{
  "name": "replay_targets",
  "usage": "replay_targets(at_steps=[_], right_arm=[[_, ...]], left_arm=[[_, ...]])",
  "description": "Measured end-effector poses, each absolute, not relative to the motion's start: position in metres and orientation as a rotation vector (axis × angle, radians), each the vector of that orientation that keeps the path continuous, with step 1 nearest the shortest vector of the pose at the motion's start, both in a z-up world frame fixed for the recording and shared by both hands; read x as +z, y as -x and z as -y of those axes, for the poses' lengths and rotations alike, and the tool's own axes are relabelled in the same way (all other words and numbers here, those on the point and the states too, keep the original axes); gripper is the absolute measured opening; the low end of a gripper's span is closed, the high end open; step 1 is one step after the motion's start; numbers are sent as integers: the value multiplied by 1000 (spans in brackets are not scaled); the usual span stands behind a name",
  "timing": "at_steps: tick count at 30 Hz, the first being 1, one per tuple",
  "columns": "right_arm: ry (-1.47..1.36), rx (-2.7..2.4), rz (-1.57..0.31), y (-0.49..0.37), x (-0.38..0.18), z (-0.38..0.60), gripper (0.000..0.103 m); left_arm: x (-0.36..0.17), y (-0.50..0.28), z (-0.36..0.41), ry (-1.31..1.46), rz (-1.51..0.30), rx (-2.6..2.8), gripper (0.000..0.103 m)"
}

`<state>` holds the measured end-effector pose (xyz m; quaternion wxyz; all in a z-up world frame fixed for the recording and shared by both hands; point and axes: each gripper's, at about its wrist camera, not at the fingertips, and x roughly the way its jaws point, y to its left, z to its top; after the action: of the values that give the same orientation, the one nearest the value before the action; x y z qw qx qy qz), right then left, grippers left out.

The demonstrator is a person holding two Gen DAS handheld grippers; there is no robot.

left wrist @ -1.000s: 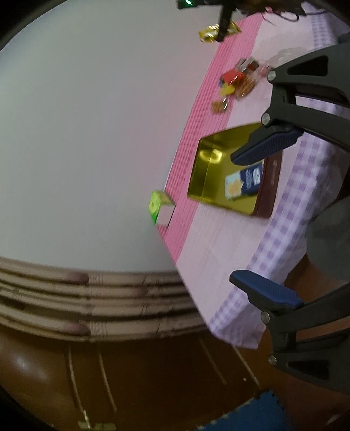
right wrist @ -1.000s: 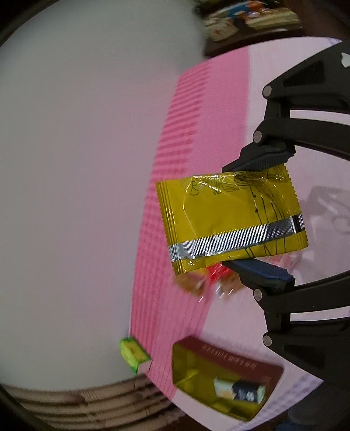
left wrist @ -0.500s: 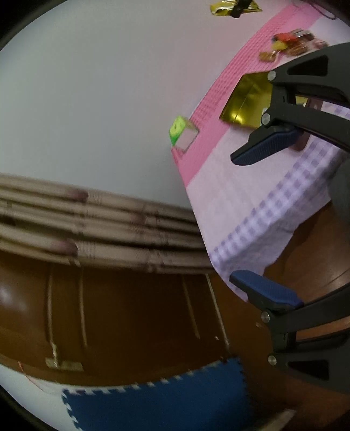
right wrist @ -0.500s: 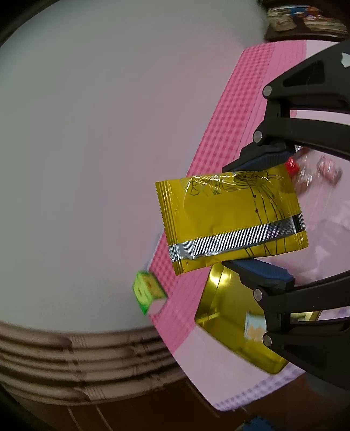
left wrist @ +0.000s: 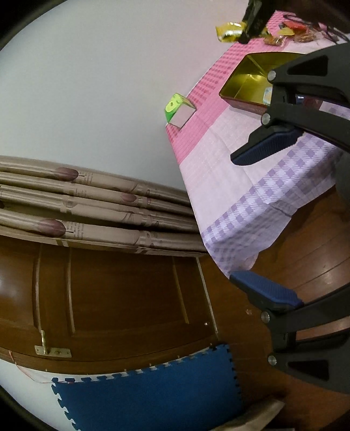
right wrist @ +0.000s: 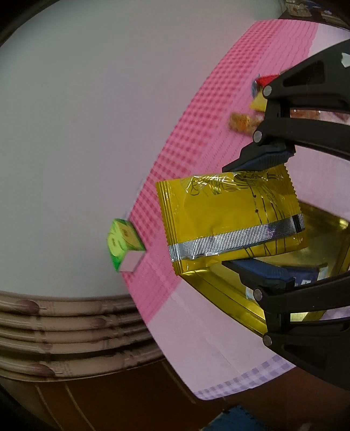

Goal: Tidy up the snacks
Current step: 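Carry the yellow packet over the tin tray and release it inside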

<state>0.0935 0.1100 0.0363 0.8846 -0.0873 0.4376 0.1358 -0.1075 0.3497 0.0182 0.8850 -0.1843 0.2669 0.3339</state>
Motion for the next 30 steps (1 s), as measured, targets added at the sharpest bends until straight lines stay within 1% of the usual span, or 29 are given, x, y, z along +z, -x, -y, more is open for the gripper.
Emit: replay_targets(at_steps=[7,30], right_arm=[[179,314,-966,-95,4,-131,55],[186,296,-1110,-141,-58,-156,56]], left_arm=[[12,102,-348,378,-586,677,82],[-3,84,-350,365,-651,657,82]])
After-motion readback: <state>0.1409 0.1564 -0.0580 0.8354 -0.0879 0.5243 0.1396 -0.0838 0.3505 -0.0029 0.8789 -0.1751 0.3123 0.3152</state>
